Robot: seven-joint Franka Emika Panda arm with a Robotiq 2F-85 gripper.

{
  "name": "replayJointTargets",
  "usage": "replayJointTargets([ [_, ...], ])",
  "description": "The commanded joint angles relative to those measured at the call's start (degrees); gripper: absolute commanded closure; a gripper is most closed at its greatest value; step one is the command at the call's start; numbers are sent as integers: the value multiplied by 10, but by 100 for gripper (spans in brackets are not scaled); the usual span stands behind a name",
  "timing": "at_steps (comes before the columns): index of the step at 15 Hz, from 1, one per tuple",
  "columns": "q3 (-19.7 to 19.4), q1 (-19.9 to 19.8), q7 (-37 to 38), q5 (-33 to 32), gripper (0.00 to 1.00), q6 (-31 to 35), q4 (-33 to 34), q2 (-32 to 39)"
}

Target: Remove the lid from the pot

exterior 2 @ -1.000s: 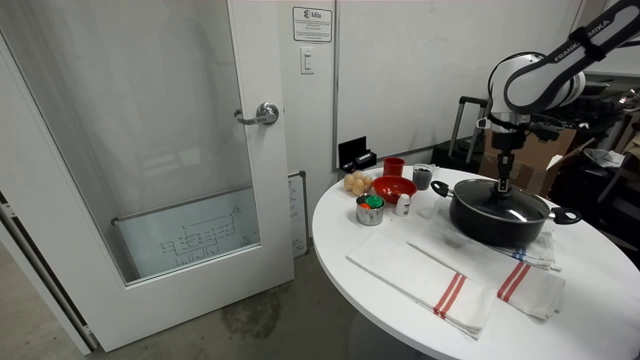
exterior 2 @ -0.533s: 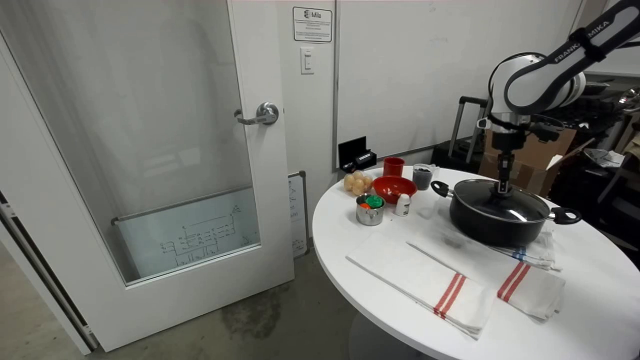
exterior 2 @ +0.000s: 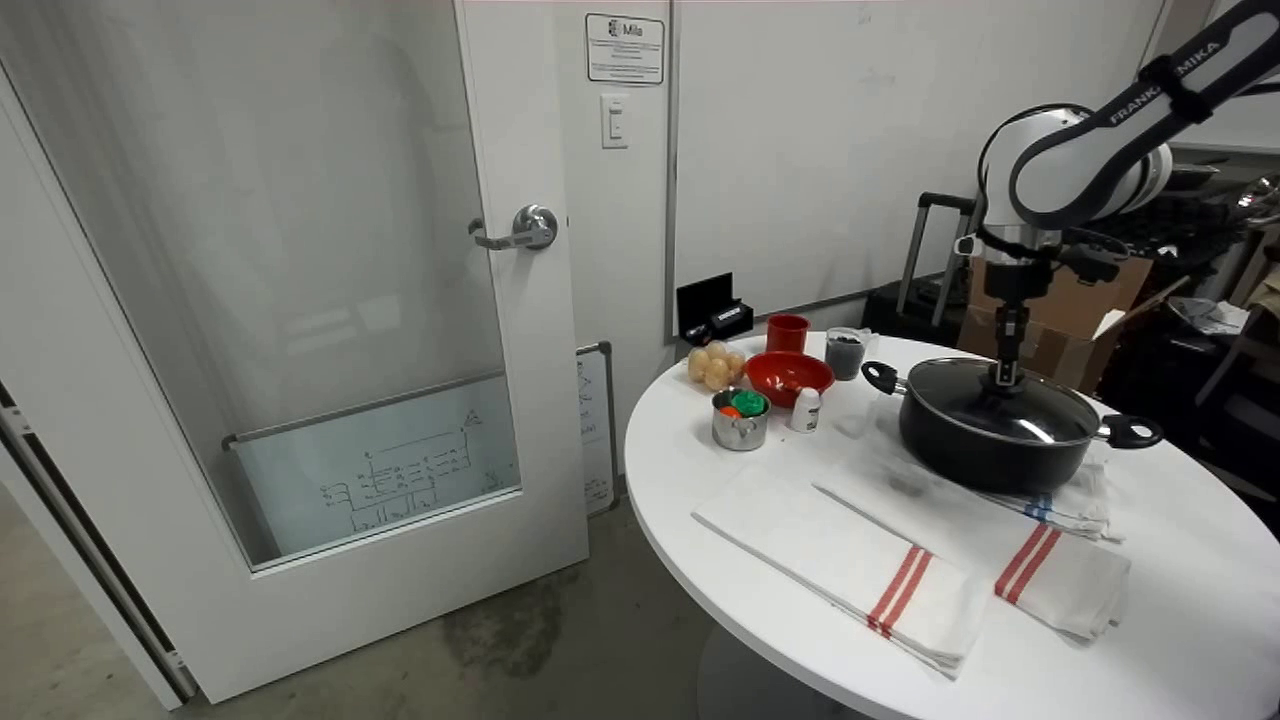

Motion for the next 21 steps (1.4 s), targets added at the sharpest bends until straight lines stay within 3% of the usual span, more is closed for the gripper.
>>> replayJointTargets([
  [1, 2, -3, 11, -16, 75, -2, -15, -26],
  [11, 5, 9, 6, -32, 75, -33, -31, -97],
  [21, 51, 61, -35, -56, 75, -129, 45, -92],
])
